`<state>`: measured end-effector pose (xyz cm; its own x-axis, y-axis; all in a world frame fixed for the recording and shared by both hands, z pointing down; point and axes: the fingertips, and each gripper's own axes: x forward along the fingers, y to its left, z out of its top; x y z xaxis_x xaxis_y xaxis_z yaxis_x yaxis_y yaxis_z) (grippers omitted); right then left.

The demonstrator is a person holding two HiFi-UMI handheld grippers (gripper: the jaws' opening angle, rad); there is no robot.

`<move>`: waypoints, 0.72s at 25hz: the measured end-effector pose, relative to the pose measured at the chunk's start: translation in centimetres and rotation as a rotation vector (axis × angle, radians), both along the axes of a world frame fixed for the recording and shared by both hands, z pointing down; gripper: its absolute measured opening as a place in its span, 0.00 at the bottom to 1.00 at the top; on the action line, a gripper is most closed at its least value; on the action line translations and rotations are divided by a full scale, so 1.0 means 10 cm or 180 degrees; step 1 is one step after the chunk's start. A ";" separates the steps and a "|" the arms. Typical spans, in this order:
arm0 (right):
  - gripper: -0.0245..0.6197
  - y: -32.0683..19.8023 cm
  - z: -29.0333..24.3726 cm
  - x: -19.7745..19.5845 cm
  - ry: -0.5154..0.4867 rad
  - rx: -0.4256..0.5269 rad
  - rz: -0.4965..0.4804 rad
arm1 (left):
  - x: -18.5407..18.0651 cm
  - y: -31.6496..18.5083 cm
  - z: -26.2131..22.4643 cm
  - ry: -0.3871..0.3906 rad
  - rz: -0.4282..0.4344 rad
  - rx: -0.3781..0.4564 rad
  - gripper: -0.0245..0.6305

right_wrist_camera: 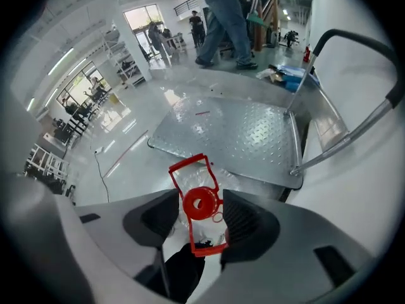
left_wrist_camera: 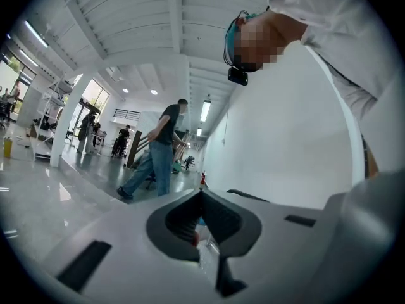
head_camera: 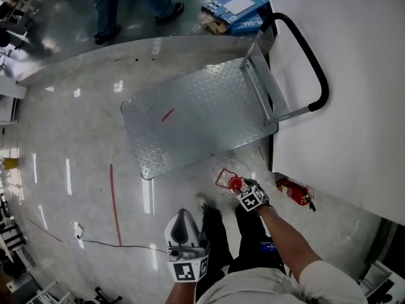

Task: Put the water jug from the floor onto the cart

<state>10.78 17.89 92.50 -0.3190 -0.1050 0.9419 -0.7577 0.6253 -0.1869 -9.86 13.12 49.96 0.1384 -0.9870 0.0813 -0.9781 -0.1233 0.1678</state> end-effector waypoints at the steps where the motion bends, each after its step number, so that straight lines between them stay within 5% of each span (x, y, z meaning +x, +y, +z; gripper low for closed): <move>1: 0.36 0.03 0.11 -0.02 0.0032 -0.0033 -0.0024 | -0.02 0.00 0.07 -0.0009 -0.0017 -0.0028 0.04; 10: 0.44 0.18 0.85 -0.10 0.0316 -0.0197 -0.0051 | -0.07 0.15 0.61 0.0044 -0.0068 -0.0292 0.04; 18: 0.46 0.16 0.96 -0.15 0.0344 -0.0163 -0.0035 | -0.11 0.17 0.75 0.0082 -0.0084 -0.0366 0.04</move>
